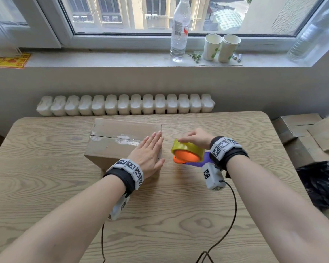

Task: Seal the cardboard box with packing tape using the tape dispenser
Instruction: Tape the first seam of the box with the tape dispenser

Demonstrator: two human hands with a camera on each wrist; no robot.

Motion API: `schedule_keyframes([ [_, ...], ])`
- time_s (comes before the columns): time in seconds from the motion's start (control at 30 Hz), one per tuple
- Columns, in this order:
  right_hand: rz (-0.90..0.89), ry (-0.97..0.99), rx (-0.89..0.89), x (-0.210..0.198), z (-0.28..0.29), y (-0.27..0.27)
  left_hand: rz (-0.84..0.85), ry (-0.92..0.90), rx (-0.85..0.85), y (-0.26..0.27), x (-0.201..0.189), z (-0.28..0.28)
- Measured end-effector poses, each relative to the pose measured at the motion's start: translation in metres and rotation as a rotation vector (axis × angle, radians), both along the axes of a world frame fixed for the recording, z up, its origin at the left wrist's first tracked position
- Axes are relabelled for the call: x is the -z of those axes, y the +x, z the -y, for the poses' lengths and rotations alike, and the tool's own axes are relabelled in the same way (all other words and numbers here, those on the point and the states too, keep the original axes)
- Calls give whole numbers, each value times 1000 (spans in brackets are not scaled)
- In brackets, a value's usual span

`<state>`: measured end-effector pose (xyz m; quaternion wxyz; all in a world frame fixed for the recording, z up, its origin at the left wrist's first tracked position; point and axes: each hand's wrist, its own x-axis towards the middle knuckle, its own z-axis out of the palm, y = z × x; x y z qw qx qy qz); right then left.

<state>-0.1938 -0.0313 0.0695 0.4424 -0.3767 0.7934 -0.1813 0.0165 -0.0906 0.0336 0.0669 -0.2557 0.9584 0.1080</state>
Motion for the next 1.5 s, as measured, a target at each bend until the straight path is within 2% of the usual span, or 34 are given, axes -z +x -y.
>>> schedule_keyframes([
  [0.1,-120,68,21,-6,-12,-5,-1,0,15,0,0,1],
  [0.23,-75,71,25,-8,-15,-11,5,-9,14,0,0,0],
  [0.4,-150,88,70,-7,-32,-25,1,0,20,1,-1,2],
  [0.57,-91,39,120,-11,-40,-36,-1,-22,34,0,1,1],
  [0.83,-7,81,37,-23,-43,-41,-8,-47,44,2,1,1],
  [1.03,-243,119,82,-26,-49,-45,6,-46,75,4,2,5],
  [1.2,-180,17,166,-35,-52,-50,-18,-30,63,4,1,4],
  [1.33,-132,-53,77,-46,-56,-53,-51,15,41,4,-5,1],
  [1.5,-107,34,-61,-55,-53,-44,-31,-9,68,4,-1,4],
])
